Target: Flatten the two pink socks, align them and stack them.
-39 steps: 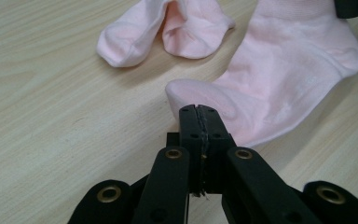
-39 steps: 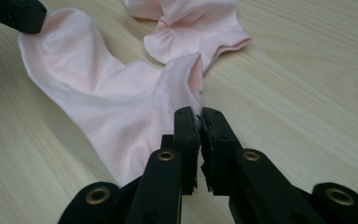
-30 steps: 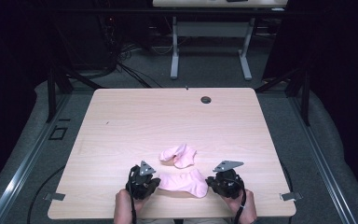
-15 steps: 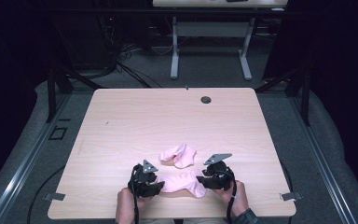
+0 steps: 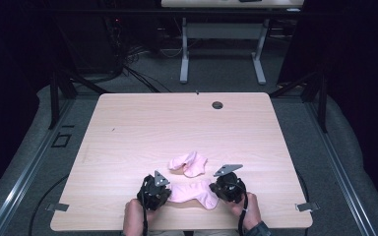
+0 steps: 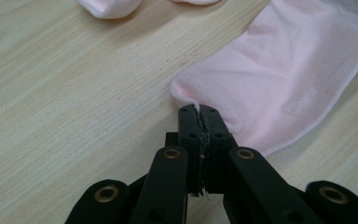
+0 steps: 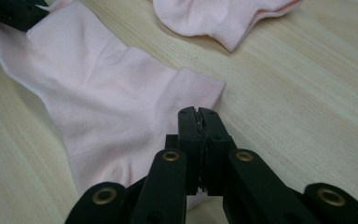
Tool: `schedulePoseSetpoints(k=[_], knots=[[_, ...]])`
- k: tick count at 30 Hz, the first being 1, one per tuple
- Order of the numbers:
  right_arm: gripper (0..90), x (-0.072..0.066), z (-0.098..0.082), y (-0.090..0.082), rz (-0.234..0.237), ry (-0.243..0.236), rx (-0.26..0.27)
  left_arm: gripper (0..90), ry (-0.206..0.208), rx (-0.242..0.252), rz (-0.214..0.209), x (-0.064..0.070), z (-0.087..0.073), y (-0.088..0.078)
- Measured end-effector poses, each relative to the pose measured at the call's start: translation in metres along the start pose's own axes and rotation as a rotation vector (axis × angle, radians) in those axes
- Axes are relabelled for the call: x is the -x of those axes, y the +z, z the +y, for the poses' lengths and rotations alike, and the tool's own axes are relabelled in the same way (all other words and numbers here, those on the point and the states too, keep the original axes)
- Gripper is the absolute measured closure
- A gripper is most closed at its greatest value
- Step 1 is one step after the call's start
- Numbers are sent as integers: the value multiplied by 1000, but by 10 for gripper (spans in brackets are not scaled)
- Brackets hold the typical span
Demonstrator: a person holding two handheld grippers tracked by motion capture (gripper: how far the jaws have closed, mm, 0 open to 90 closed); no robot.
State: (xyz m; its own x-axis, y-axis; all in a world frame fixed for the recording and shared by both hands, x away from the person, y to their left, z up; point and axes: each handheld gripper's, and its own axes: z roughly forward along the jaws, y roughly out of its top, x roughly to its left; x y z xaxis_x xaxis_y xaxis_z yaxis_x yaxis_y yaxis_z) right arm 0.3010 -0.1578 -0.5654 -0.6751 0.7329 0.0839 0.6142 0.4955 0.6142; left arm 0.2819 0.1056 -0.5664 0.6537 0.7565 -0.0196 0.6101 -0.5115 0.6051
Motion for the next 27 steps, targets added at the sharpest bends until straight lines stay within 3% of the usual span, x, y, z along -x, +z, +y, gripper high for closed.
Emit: schedulePoseSetpoints(k=[6,7,8,9,10,11,12,17,19,21,22,27], knots=[[887,2,-5,-9,3,23,24,884,-16,8,-21,-5,-2,-2],[865,4,-6,-7,21,14,10,849,-25,16,-18,-7,-1,-3],[865,4,-6,-7,21,14,10,740,-25,16,-18,-7,-1,-3],[744,6,-5,-8,32,14,14,659,-50,38,-30,-12,2,-8],[744,6,-5,-8,32,14,14,604,-50,38,-30,-12,2,-8],[658,10,-3,-11,52,22,26,540,-83,70,-20,-21,6,-17],[616,12,-1,-13,59,23,38,494,-90,81,-6,-27,10,-20],[508,23,16,-16,50,34,67,394,-104,117,34,-44,29,-30],[459,29,23,-15,46,37,68,380,-112,113,46,-55,44,-27],[445,31,26,-13,44,42,73,340,-114,108,50,-57,49,-24],[399,34,33,-8,44,48,72,319,-122,85,45,-62,57,-16],[377,37,44,4,43,50,52,307,-135,39,27,-69,66,5]])
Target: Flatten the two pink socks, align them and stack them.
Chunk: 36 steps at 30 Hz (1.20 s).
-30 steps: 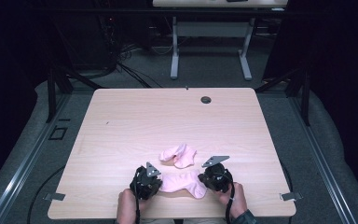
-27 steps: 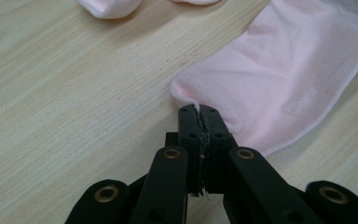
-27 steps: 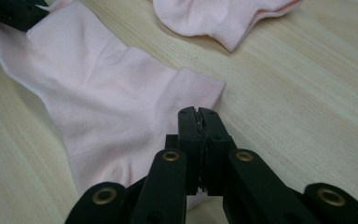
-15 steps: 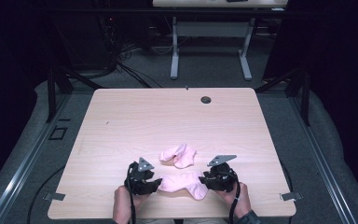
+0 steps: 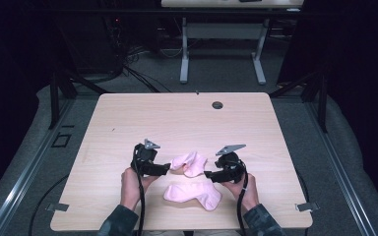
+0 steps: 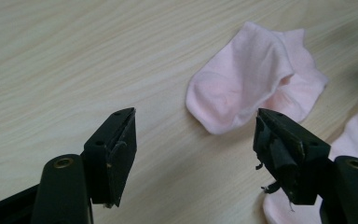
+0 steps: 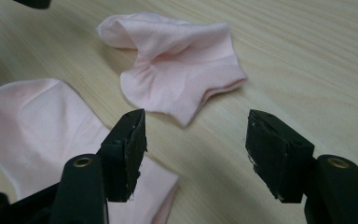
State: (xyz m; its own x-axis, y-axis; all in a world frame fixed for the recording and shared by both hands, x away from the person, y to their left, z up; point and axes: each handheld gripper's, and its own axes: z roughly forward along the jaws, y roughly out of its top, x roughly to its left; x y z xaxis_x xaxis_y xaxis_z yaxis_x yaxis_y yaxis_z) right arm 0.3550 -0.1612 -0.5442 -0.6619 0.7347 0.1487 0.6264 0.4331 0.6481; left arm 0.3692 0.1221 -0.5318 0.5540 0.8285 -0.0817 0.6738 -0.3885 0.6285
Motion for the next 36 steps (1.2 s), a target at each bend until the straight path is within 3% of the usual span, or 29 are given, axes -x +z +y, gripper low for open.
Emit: schedulePoseSetpoints(k=[2,7,11,13,20,27,30,36], knots=[[406,1,6,13,-13,-13,-22,344,-7,-19,-9,0,3,13],[460,2,11,33,-10,-4,-42,440,-6,-45,-12,1,7,25],[497,0,13,41,-19,-8,-44,502,13,-69,-10,3,7,31],[558,-2,14,45,-33,-16,-58,562,36,-85,-2,6,6,34],[703,-3,14,46,-56,-27,-45,690,68,-111,13,12,1,41],[813,-1,13,45,-40,-24,-48,835,89,-90,5,17,-2,41],[833,0,11,46,-26,-16,-30,883,89,-79,4,17,-3,41],[845,5,10,44,-1,15,-30,894,85,-54,-8,15,-6,41]])
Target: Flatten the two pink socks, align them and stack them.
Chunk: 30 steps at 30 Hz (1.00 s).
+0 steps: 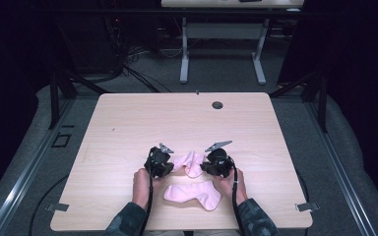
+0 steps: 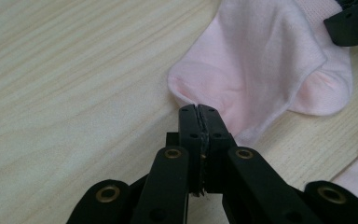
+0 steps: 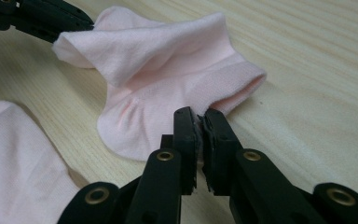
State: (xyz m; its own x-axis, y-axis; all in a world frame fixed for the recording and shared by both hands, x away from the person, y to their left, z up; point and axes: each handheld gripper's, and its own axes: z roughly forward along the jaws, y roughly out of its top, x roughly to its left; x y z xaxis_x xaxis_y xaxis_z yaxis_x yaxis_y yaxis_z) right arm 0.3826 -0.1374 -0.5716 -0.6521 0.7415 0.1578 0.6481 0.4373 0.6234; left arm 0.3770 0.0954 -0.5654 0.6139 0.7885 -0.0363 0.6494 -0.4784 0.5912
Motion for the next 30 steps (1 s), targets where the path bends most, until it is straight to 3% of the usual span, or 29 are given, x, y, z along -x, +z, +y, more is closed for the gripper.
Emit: schedulePoseSetpoints(k=[6,15,22,30], knots=[[847,2,0,-10,9,16,51,896,-14,36,-11,-5,-2,-7],[848,6,-3,-31,4,16,82,896,-16,84,-11,-8,-3,-29],[847,9,-6,-48,14,35,88,896,-26,109,-30,-11,-6,-42],[847,6,-9,-61,23,17,87,896,-20,124,-40,-7,-7,-52]])
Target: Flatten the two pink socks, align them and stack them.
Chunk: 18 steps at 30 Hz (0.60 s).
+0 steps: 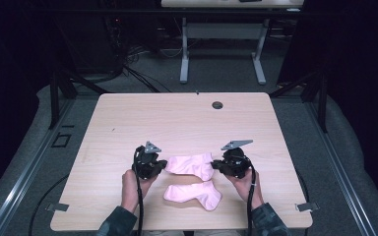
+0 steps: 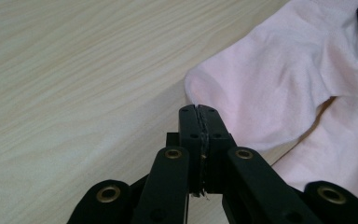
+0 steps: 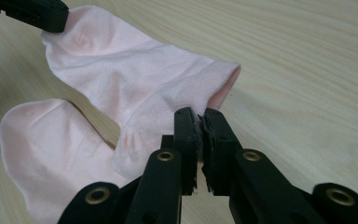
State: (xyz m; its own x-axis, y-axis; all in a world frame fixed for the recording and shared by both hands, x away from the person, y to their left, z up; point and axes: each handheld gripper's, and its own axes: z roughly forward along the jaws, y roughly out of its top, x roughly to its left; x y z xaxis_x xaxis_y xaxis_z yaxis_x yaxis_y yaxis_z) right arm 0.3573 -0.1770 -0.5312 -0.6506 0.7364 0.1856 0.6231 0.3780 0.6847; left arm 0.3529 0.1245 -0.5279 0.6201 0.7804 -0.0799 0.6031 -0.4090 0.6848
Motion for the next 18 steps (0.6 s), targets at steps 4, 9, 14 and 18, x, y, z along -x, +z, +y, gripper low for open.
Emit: schedulePoseSetpoints(k=[4,9,14,18], knots=[[847,-2,-1,-7,6,-1,2,895,8,6,-4,2,0,-4],[847,-4,-3,-15,19,1,7,895,8,16,-5,5,-2,-9],[847,-6,-7,-26,40,5,30,895,14,25,-6,10,-3,-14],[846,-9,-11,-31,48,10,28,895,17,30,-12,13,-5,-17]])
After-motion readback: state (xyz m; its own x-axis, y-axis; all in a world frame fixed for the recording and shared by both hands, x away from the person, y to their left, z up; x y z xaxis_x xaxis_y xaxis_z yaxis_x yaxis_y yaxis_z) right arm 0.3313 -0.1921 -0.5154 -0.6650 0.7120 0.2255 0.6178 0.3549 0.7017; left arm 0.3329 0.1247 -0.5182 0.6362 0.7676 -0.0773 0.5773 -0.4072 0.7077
